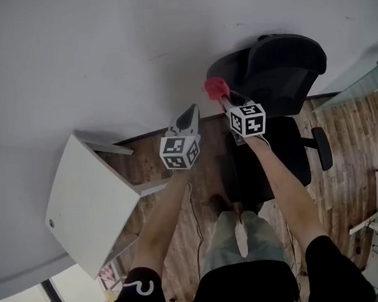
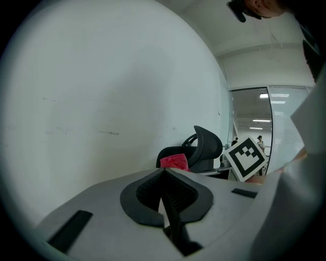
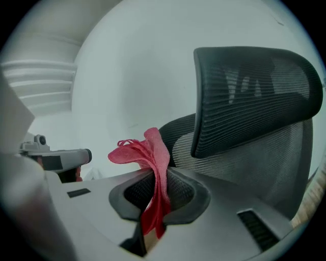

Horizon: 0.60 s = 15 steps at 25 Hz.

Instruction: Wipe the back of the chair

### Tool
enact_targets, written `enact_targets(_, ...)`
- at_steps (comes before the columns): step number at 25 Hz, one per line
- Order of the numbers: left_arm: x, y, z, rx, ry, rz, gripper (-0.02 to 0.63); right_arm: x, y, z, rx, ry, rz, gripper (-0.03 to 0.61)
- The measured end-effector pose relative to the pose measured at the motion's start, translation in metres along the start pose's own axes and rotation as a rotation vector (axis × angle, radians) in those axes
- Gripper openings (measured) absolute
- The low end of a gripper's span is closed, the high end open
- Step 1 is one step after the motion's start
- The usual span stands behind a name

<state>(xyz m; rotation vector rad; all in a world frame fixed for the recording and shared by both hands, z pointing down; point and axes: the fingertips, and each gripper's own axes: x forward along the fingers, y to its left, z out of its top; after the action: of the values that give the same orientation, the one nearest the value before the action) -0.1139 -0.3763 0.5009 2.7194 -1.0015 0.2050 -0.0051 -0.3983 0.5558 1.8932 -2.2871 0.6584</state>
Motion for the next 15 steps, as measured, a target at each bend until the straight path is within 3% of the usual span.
enact_targets(8,0.008,0.022,-0.013,-0.033,0.018,-0.089,0.023,0.026,-0.021,-0.021,0.023,0.016,-0.108,0.066)
enact_targets(15,0.011,0.018,-0.026,-0.022,0.056,-0.131,0.023,0.036,-0.029,-0.025,0.013,0.004,-0.141,0.067)
